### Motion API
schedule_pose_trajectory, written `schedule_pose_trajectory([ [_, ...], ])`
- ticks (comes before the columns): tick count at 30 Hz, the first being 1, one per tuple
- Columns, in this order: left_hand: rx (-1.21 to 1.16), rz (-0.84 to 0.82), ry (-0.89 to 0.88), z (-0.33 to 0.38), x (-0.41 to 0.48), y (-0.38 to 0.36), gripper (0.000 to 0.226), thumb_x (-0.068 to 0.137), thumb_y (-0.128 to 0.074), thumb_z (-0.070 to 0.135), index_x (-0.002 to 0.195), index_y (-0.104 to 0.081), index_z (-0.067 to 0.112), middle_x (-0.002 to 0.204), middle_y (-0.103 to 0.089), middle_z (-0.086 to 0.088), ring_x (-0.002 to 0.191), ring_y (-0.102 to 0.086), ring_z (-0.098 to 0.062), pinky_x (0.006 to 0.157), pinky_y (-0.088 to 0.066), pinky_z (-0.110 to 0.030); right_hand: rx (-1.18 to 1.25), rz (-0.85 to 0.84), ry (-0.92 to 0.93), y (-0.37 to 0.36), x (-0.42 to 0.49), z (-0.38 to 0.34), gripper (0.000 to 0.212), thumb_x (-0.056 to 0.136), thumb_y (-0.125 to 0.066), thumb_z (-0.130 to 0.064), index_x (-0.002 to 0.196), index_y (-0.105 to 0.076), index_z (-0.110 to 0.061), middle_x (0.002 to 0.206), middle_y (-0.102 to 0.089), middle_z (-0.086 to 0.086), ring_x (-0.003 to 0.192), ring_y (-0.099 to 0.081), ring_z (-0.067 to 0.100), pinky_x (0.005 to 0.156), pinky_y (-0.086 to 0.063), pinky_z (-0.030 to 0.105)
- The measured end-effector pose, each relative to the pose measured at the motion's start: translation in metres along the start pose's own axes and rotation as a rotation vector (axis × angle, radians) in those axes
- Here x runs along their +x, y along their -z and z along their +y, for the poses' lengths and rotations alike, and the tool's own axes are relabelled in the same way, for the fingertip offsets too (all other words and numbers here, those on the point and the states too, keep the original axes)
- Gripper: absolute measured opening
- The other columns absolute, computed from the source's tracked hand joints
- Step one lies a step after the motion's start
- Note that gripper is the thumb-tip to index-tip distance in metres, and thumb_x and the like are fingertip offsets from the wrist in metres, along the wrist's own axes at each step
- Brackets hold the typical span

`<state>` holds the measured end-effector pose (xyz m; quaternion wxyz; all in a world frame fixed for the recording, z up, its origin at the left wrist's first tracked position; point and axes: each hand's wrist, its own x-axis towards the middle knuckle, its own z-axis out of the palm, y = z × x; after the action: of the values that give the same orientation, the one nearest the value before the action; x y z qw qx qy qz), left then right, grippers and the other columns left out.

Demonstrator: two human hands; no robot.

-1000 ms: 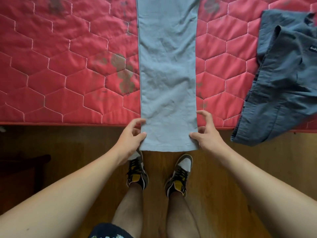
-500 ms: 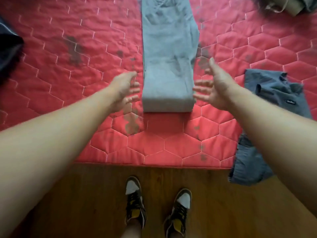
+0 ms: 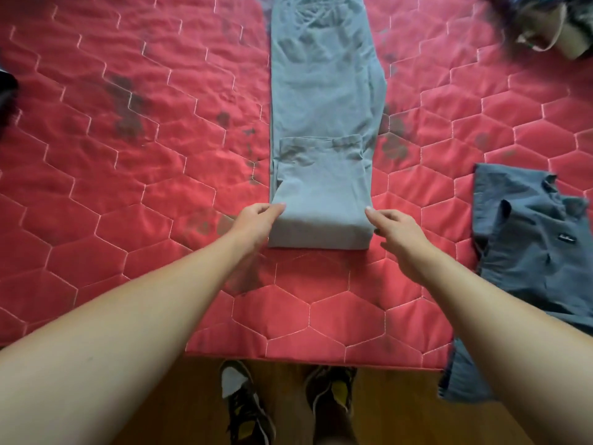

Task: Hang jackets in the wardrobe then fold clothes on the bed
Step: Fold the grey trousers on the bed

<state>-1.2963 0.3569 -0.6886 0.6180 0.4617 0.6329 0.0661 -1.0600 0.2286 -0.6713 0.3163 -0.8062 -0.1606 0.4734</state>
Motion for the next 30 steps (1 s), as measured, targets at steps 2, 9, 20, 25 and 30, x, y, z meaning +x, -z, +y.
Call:
schedule_pose_trajectory([
  [2, 0.010, -0.002, 0.013, 0.007, 0.020, -0.008, 0.062, 0.066, -0.067, 0.069, 0.105, -0.073, 0.021, 0.106, -0.075, -0.004, 0.096, -0.070, -0.026, 0.093, -0.055, -0.041, 0.030, -0.012, -0.005, -0.008, 0.020, -0.010, 0.062, 0.077, -0.075, -0.061, 0.120, -0.064, -0.017, 0.113, -0.068, -0.005, 0.101, -0.065, 0.014, 0.090, -0.055, 0.038],
  [9, -0.160, 0.077, 0.113, 0.028, 0.055, -0.031, 0.039, 0.091, -0.073, 0.028, 0.123, -0.054, 0.016, 0.113, -0.068, -0.007, 0.091, -0.066, -0.018, 0.074, -0.052, -0.029, 0.211, -0.231, -0.173, -0.005, 0.078, -0.029, 0.024, 0.081, -0.083, -0.028, 0.090, -0.065, -0.014, 0.080, -0.065, 0.007, 0.066, -0.060, 0.022, 0.052, -0.037, 0.026],
  [20, -0.357, 0.105, -0.260, 0.136, 0.093, 0.000, 0.061, 0.090, -0.061, -0.011, 0.138, -0.043, 0.022, 0.103, -0.076, -0.002, 0.092, -0.072, -0.019, 0.086, -0.060, -0.037, 0.494, -0.312, 0.201, 0.005, 0.128, -0.132, 0.029, 0.090, -0.057, 0.005, 0.110, -0.067, -0.013, 0.104, -0.075, 0.013, 0.090, -0.072, 0.030, 0.081, -0.061, 0.046],
  [25, -0.211, 0.042, 0.040, 0.099, 0.112, -0.014, 0.049, 0.093, -0.069, 0.012, 0.137, -0.049, 0.016, 0.102, -0.071, -0.001, 0.075, -0.069, -0.013, 0.067, -0.055, -0.033, 0.178, -0.325, -0.132, -0.002, 0.144, -0.090, 0.011, 0.092, -0.069, -0.030, 0.100, -0.069, -0.022, 0.087, -0.073, 0.000, 0.075, -0.067, 0.020, 0.063, -0.047, 0.027],
  [30, -0.271, -0.036, 0.182, 0.041, 0.081, -0.013, 0.019, 0.095, -0.065, 0.013, 0.112, -0.059, 0.019, 0.101, -0.072, -0.002, 0.079, -0.070, -0.015, 0.062, -0.055, -0.027, 0.271, -0.352, -0.283, 0.003, 0.110, -0.030, 0.013, 0.091, -0.072, -0.015, 0.102, -0.066, -0.015, 0.096, -0.076, 0.006, 0.085, -0.072, 0.024, 0.071, -0.056, 0.032],
])
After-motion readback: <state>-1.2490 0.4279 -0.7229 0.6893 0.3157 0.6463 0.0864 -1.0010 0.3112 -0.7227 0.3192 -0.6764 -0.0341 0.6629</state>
